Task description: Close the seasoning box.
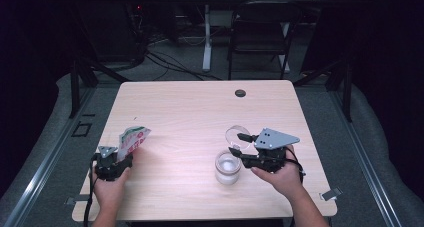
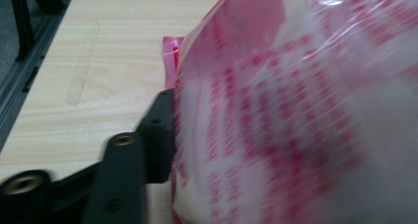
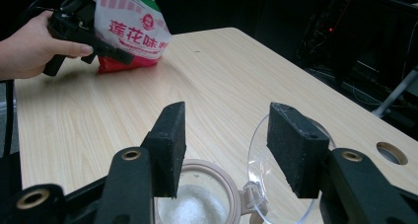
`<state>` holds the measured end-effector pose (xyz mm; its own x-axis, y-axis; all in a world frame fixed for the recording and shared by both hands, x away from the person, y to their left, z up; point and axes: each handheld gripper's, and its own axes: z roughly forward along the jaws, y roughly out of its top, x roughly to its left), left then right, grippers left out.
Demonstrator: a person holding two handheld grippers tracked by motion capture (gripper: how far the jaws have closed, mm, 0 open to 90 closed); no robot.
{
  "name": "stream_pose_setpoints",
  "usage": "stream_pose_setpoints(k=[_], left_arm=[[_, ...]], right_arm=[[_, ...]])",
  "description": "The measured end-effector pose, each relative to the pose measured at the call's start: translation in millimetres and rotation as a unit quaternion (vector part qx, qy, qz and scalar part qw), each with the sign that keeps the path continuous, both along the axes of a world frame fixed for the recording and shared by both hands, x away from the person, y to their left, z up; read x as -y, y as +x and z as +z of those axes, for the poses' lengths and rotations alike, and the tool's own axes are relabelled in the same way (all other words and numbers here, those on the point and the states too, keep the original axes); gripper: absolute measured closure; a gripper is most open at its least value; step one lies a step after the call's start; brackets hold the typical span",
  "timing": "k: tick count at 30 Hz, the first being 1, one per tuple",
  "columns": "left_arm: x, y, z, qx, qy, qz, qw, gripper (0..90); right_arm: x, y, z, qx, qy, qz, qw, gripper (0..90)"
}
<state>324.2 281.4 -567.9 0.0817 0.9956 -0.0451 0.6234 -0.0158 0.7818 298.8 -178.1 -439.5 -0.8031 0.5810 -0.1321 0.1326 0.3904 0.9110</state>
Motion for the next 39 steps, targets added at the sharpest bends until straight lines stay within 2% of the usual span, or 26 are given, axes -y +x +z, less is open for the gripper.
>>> stream_pose_setpoints(k=[4,6,13,20,25,28,34,39], left_arm=[[1.9,-1.9,3.9,0.011,0.004,0.002,0.9999,37.0],[3.5,-3.1,4.4,0.007,0.012,-0.004,0.9999,33.9],[7.4,-7.5,9.6,0.017,0.007,-0.016,0.9997,33.0],[12.9,-16.0,20.1,0.04,0.001,-0.028,0.9988,32.3],[20.7,-24.2,30.6,0.063,-0.003,-0.041,0.9972,29.6],[28.4,-29.5,38.5,0.082,-0.005,-0.055,0.9951,27.7],[44.2,-34.3,45.9,0.077,0.003,-0.085,0.9934,27.7],[54.9,-37.9,49.3,0.078,-0.001,-0.104,0.9915,27.7]], right_arm=[[-0.8,-0.2,-0.1,0.002,0.001,-0.001,1.0,47.6],[-0.6,0.0,-0.1,0.002,0.0,-0.002,1.0,47.3],[1.1,0.8,-0.4,0.001,0.001,-0.007,1.0,46.9],[3.1,2.4,-1.1,0.0,0.003,-0.015,0.9999,46.6],[5.5,3.5,-0.9,0.0,0.005,-0.024,0.9997,46.5],[7.3,4.1,-0.7,-0.002,0.008,-0.03,0.9995,46.5],[10.6,5.4,0.5,-0.005,0.01,-0.039,0.9992,46.5],[11.7,5.4,2.1,-0.008,0.008,-0.042,0.9991,46.7]])
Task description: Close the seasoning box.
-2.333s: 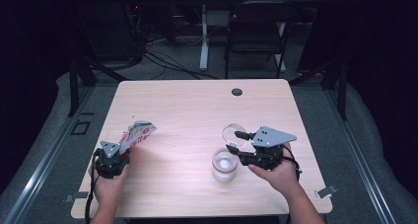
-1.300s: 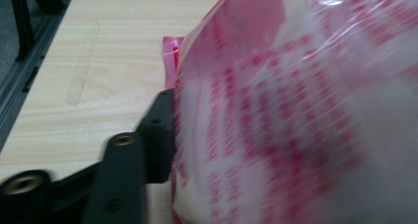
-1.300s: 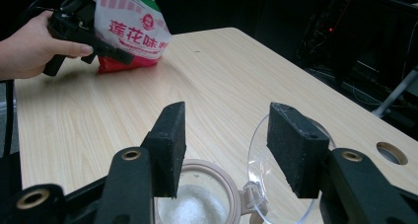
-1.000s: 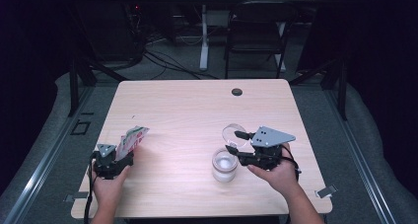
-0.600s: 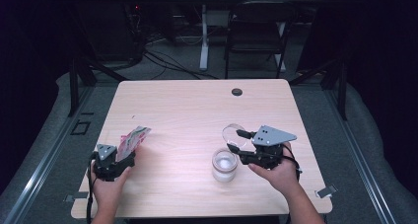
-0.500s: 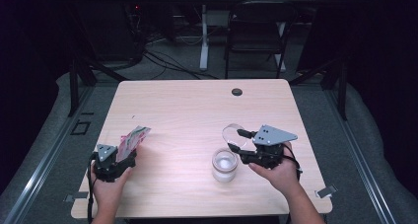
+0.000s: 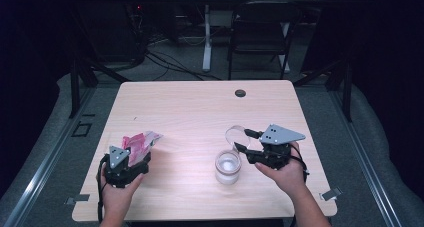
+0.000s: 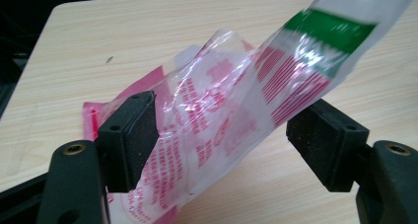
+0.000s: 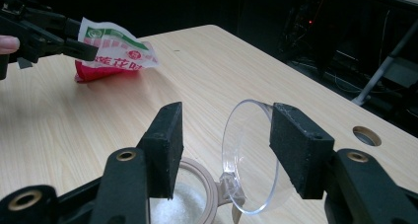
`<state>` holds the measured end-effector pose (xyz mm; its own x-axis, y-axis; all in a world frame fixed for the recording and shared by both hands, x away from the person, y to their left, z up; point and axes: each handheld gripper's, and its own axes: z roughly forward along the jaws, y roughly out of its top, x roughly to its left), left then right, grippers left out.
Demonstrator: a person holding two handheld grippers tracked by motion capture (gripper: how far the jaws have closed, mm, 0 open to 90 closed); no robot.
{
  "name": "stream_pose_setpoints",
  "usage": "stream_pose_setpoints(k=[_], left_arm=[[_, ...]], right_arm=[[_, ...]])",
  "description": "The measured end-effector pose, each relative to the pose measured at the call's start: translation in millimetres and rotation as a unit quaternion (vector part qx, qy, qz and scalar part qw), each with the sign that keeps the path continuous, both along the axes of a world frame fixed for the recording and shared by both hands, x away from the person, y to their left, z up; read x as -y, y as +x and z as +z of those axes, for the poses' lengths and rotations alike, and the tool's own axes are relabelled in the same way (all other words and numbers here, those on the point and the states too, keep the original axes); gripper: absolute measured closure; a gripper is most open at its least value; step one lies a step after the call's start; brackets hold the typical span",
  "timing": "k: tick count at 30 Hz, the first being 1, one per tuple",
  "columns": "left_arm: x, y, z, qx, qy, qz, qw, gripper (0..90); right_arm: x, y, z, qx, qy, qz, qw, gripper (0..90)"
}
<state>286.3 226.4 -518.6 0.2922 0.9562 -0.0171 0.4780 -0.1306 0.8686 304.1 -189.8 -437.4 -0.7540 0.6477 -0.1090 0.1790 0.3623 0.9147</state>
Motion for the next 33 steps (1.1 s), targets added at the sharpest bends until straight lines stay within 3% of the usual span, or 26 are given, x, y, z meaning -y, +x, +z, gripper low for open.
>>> stream_pose_setpoints(k=[5,15,25,33], left_arm=[[10.9,-3.7,1.5,0.002,0.0,-0.019,0.9998,27.7],[37.1,-7.3,-3.1,-0.003,0.023,-0.062,0.9978,27.7],[57.5,-10.9,-7.6,-0.008,0.043,-0.095,0.9945,27.7],[62.1,-12.1,-8.6,-0.01,0.046,-0.103,0.9936,27.8]], right_arm=[[3.0,0.6,1.4,-0.002,0.003,-0.004,1.0,47.1],[15.6,3.6,5.4,-0.008,0.022,-0.024,0.9994,49.2],[21.9,16.0,-7.6,-0.043,0.019,-0.044,0.9979,48.1],[17.9,24.8,-20.9,-0.069,0.013,-0.044,0.9965,52.2]])
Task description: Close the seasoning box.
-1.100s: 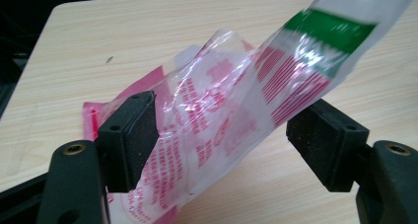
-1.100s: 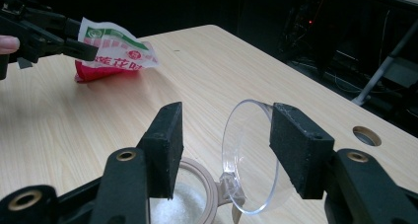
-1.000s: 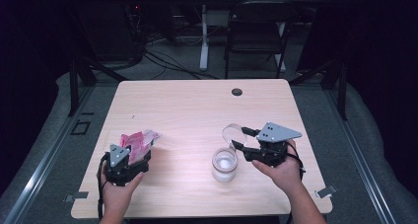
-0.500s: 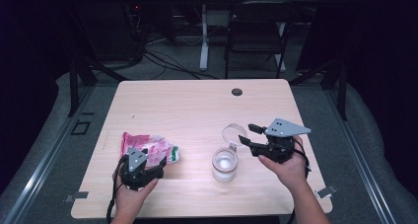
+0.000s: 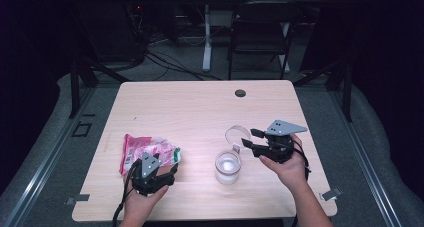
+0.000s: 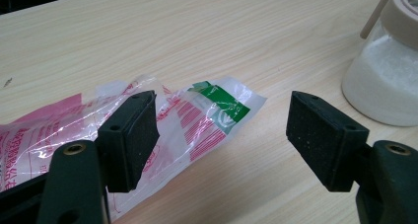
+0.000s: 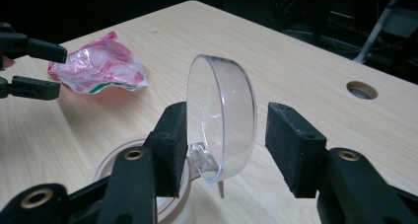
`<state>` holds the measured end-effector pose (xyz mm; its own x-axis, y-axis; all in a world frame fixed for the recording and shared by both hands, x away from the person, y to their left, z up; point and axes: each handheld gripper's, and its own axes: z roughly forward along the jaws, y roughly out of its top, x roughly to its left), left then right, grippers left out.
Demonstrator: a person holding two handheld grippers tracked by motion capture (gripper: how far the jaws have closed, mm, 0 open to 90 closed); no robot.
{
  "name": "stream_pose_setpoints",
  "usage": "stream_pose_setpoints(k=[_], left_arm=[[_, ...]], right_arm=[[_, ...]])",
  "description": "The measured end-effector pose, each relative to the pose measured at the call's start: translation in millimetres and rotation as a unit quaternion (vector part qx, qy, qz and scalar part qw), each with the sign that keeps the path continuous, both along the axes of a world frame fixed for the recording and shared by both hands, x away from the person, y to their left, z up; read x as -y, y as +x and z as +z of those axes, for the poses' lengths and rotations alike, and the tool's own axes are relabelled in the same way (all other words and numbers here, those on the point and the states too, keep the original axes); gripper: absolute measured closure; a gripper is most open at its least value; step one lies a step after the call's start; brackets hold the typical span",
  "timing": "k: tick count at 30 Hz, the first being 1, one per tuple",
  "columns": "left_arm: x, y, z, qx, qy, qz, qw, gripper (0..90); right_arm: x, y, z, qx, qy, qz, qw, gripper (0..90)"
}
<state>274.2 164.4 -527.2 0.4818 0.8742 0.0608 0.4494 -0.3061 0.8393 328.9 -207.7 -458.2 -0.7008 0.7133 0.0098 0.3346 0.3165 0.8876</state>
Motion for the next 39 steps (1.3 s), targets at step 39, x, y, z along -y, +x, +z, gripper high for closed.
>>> stream_pose_setpoints(k=[39], left_arm=[[-6.8,1.7,1.0,-0.004,-0.014,0.009,0.9998,28.6]], right_arm=[[-6.5,-7.0,-2.4,0.022,-0.037,0.015,0.9989,70.7]])
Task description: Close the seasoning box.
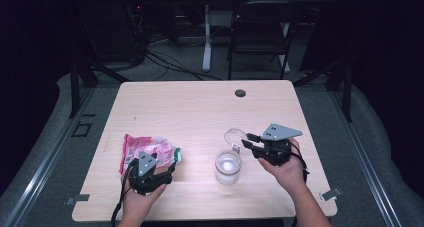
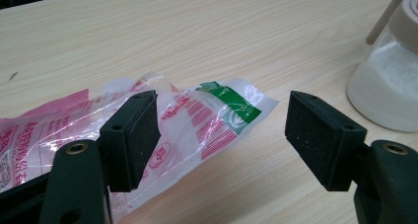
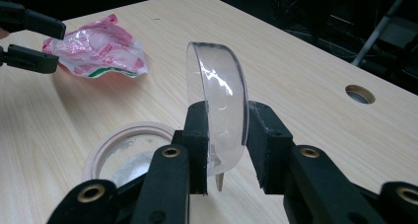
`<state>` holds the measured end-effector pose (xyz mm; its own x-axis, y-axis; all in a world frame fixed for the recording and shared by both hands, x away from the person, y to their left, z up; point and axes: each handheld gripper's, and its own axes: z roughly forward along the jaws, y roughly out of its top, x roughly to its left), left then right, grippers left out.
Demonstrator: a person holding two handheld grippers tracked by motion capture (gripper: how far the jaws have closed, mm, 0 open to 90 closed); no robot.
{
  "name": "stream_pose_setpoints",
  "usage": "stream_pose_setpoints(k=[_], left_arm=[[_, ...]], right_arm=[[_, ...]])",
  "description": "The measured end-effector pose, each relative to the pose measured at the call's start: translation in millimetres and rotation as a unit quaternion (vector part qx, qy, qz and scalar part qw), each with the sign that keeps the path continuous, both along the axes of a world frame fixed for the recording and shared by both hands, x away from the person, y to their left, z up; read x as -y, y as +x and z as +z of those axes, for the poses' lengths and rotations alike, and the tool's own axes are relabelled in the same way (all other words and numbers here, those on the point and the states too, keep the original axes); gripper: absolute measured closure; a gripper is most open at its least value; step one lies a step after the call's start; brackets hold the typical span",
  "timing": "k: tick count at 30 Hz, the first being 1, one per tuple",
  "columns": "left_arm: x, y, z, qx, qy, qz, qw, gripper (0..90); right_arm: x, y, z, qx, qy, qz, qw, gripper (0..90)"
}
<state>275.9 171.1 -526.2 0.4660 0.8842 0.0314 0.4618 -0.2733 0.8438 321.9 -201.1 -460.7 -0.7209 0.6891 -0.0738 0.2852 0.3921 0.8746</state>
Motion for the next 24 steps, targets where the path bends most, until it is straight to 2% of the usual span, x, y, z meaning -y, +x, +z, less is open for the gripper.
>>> stream_pose_setpoints(k=[7,24], left_arm=[[-2.1,1.2,1.6,0.002,-0.003,0.002,1.0,28.7],[-4.8,7.3,5.7,0.006,-0.012,0.004,0.9999,28.8]], right_arm=[[-2.8,-4.1,0.9,0.003,-0.004,0.006,1.0,69.4],[-15.5,-20.2,-1.7,0.029,-0.04,0.032,0.9983,63.9]])
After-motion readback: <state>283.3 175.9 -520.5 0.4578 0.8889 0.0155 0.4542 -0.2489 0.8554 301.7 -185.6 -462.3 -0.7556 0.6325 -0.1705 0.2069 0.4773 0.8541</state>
